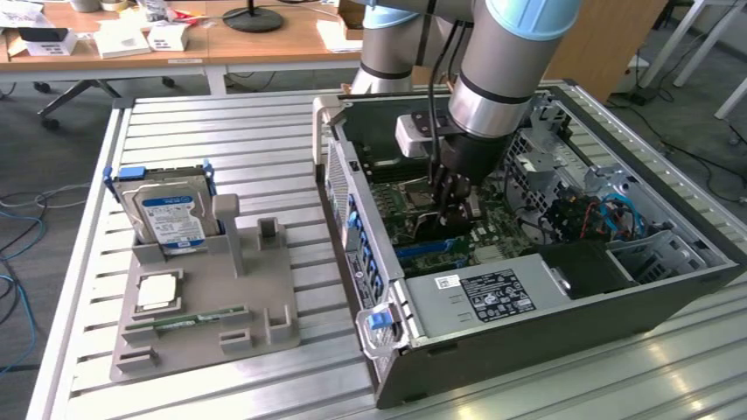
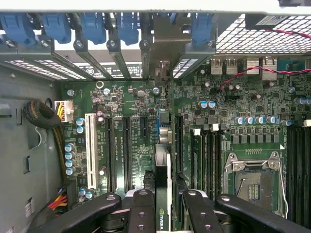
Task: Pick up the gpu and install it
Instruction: 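Insert the gpu into the slot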
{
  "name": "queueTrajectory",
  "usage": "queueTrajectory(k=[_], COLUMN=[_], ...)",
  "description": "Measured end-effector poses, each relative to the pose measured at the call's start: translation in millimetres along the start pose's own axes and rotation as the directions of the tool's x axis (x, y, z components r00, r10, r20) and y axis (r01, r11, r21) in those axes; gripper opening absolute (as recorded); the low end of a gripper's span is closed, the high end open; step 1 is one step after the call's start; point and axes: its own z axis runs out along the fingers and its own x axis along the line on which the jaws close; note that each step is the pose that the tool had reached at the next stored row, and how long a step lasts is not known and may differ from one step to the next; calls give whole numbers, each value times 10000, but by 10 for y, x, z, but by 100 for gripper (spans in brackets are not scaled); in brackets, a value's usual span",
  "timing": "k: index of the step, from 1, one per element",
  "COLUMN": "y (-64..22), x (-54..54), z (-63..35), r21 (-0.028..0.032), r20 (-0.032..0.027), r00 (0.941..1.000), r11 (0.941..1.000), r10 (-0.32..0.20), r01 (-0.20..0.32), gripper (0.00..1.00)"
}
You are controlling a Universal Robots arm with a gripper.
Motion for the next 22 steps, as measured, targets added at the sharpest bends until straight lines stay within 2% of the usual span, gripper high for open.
queueTrajectory(k=[22], y=[-17], x=[-1], z=[0], r21=[-11], r20=[-5], r00=[9998], r11=[9998], r10=[-220], r01=[220], gripper=[27])
